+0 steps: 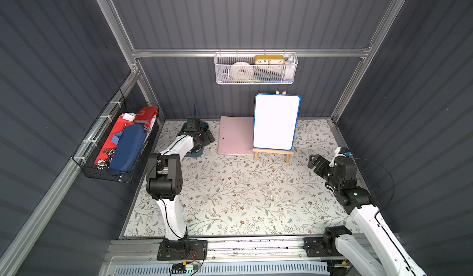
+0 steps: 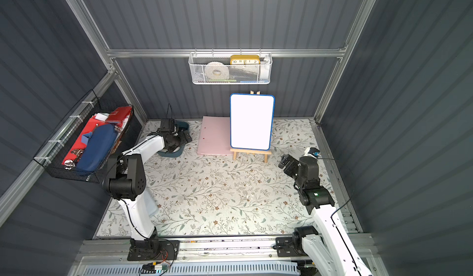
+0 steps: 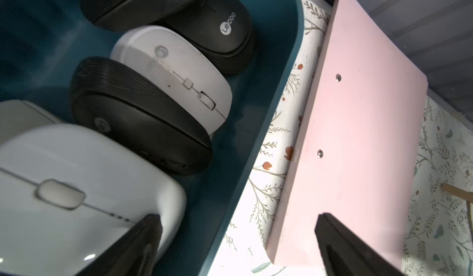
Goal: Take out the mouse from the storage box
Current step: Move the storage box to the center of the board.
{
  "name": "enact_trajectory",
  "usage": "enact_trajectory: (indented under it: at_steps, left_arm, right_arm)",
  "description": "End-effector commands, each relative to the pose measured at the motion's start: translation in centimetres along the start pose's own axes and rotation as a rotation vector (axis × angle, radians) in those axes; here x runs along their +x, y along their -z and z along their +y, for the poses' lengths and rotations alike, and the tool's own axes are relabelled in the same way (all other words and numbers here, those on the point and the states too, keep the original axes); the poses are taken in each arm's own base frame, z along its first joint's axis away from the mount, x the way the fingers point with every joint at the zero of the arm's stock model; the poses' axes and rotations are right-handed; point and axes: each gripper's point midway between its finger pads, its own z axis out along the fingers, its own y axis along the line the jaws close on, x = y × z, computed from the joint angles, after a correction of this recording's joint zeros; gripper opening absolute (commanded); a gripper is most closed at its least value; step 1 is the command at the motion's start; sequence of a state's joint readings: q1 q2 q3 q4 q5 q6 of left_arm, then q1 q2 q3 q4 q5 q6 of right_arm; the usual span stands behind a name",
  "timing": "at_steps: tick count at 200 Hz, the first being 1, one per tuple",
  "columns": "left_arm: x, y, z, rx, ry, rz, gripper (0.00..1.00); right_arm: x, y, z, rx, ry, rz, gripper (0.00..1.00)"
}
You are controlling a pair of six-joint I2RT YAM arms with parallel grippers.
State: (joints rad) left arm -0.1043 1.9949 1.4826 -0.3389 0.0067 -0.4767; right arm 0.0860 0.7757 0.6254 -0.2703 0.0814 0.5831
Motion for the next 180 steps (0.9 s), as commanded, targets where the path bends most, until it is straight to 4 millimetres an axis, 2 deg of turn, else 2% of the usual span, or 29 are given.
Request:
enact_trajectory:
  at_steps: [1, 18, 31, 34, 49, 86, 111, 126, 160, 180]
  left_arm:
    - [2.0, -0.5, 0.9, -0.029, -0.026, 0.066, 0.99]
    - [3.0, -0.5, 0.7, -0.029, -0.040, 0.082, 1.00]
    - [3.2, 0.2, -0.3, -0.016, -0.068, 0.071, 0.99]
    - [4.5, -0.1, 0.2, -0.029, -0.071, 0.099, 0.99]
    - [5.8, 0.1, 0.0, -0.035, -0.095, 0.126, 0.98]
    - [7.5, 1.2, 0.9, -0.065, -0.090, 0.140, 0.94]
    - [8.6, 2.6, 0.3, -0.046, -0.087, 0.134, 0.92]
    - [9.7, 3.1, -0.2, -0.033, -0.105, 0.142, 0.92]
    - [12.8, 3.9, 0.4, -0.035, -0.088, 0.155, 0.92]
    - [14.7, 5.1, 0.2, -0.051, -0.078, 0.155, 0.93]
  right_arm:
    - [-0.1, 0.4, 0.3, -0.005, 0.011, 0.008, 0.99]
    - [0.0, 0.2, 0.2, -0.004, 0.008, 0.009, 0.99]
    - [0.1, 0.0, 0.2, 0.001, 0.006, 0.016, 0.99]
    - [0.2, 0.0, 0.2, 0.002, 0.007, 0.019, 0.99]
    - [0.1, -0.1, 0.2, 0.005, 0.005, 0.025, 0.99]
    - [0.2, -0.2, 0.4, -0.002, -0.003, 0.032, 0.99]
    - [0.5, -0.2, 0.3, 0.005, -0.003, 0.044, 0.99]
    - [0.6, -0.3, 0.2, 0.013, -0.003, 0.047, 0.99]
    - [0.7, -0.5, -0.4, 0.052, -0.002, 0.051, 0.99]
    - [0.6, -0.4, -0.3, 0.050, 0.003, 0.058, 0.99]
